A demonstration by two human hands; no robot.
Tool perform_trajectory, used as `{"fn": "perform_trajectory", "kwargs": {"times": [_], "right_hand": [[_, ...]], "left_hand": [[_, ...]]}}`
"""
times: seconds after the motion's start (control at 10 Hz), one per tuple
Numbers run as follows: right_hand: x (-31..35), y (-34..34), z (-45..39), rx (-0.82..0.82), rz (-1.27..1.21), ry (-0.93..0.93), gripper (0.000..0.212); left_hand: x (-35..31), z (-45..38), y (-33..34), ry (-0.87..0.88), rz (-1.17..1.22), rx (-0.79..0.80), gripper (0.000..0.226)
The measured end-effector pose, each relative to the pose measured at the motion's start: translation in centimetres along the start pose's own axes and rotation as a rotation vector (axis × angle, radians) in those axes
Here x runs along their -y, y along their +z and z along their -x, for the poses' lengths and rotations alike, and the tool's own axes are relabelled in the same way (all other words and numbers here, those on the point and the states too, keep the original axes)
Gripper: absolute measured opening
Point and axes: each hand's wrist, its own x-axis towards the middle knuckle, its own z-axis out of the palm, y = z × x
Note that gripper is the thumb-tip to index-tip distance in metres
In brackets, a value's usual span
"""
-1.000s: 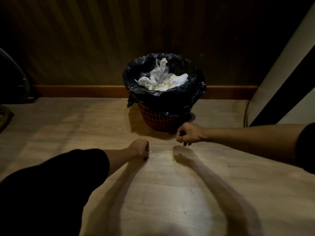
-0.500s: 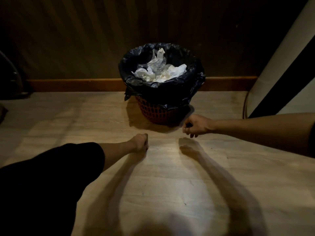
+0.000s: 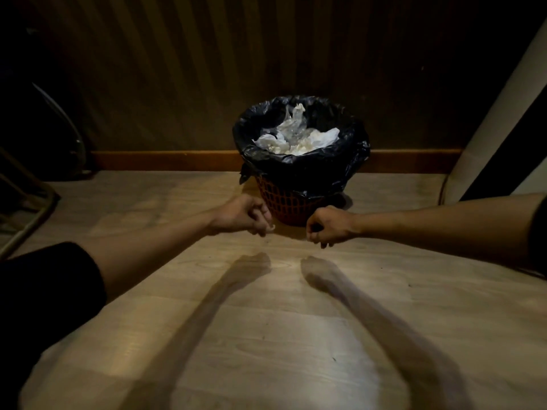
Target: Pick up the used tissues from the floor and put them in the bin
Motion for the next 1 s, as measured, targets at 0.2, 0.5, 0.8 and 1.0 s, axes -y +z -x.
{"fn": "perform_trajectory", "kwargs": {"times": [0.2,0.5,0.8,1.0], "right_hand": [[1.0,-0.1,0.4,-0.022,0.029,-0.027,0.014],[0.5,-0.2,1.9,-0.037,0.061,-0.032,0.012],[-0.1,-0.7,3.4,-0.057,0.095,-0.079,0.011],[-0.3,-1.5,2.8,-0.072,0.093,-0.09,0.015]], "left_hand": [[-9.6,0.8,-4.6,0.231,0.061,-0.104,0.027],[-12.3,-6.7,-8.8,0.185,-0.269,-0.51,0.02],[-10.8,-7.4,-8.5,0.068,-0.215,-0.488,0.021],[-10.4,-4.1,-8.6,0.134,-0.08,-0.407,0.02]]}}
